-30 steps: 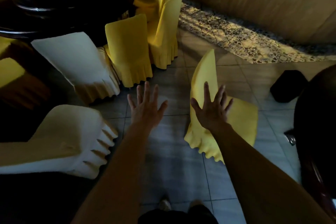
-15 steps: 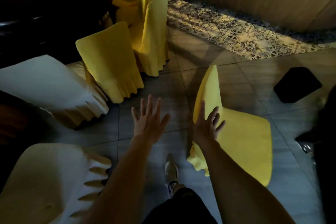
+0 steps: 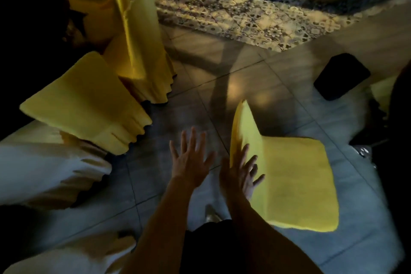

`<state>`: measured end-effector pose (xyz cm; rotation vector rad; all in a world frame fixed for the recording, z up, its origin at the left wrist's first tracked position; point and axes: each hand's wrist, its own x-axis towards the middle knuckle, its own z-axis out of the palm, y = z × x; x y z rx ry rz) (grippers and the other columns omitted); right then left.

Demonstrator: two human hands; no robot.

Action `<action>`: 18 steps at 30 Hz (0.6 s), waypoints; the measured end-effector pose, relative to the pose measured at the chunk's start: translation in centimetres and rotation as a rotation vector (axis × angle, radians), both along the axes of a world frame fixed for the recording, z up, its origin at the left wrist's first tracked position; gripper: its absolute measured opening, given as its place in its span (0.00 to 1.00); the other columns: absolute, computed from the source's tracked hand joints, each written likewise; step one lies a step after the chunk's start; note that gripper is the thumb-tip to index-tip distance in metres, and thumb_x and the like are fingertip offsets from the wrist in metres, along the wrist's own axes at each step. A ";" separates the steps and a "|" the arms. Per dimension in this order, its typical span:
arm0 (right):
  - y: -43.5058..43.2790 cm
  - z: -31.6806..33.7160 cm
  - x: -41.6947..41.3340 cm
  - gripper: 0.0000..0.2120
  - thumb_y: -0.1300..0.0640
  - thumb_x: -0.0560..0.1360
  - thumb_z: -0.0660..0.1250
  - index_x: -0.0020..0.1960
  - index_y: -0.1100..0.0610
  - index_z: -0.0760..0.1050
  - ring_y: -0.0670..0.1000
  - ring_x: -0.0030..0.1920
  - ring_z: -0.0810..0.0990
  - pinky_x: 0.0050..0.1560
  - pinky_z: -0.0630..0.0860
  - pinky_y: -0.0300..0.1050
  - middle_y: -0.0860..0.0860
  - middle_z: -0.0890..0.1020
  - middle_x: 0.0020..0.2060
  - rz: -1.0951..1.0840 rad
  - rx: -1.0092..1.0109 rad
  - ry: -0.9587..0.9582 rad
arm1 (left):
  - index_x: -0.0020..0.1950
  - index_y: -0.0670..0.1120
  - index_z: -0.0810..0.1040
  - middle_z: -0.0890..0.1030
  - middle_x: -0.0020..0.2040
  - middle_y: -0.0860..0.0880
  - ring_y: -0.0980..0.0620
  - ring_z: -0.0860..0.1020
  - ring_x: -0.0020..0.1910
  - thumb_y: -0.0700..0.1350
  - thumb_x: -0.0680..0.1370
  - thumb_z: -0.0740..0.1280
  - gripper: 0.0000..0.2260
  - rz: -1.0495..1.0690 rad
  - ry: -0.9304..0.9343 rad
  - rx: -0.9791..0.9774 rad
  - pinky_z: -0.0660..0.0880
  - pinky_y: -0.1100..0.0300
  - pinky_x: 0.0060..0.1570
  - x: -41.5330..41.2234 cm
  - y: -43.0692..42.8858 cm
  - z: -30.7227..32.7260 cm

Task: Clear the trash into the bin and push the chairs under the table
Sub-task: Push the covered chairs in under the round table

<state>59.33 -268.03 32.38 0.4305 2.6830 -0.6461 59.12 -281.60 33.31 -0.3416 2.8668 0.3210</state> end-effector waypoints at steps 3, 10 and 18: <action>-0.5 -0.3 -0.5 0.38 0.32 0.82 0.48 0.84 0.47 0.40 0.58 0.79 0.61 0.80 0.48 0.65 0.58 0.58 0.82 -0.137 0.009 -0.004 | 0.81 0.58 0.40 0.37 0.83 0.49 0.44 0.36 0.81 0.72 0.77 0.41 0.35 -0.166 0.000 0.045 0.29 0.39 0.71 -4.5 0.6 -0.3; -1.2 -0.9 -1.0 0.42 0.28 0.77 0.36 0.84 0.50 0.52 0.57 0.77 0.68 0.80 0.52 0.60 0.57 0.65 0.80 -0.365 0.070 0.044 | 0.81 0.57 0.60 0.50 0.84 0.42 0.37 0.49 0.82 0.67 0.79 0.58 0.32 -0.730 0.121 -0.003 0.53 0.27 0.73 -13.1 2.3 -1.8; -3.3 0.3 -2.1 0.38 0.31 0.78 0.49 0.81 0.51 0.63 0.62 0.72 0.74 0.78 0.52 0.68 0.62 0.72 0.75 -0.585 0.289 0.034 | 0.79 0.65 0.57 0.48 0.84 0.47 0.37 0.44 0.82 0.73 0.77 0.43 0.32 -1.272 0.062 -0.079 0.38 0.29 0.73 -20.2 1.5 -1.5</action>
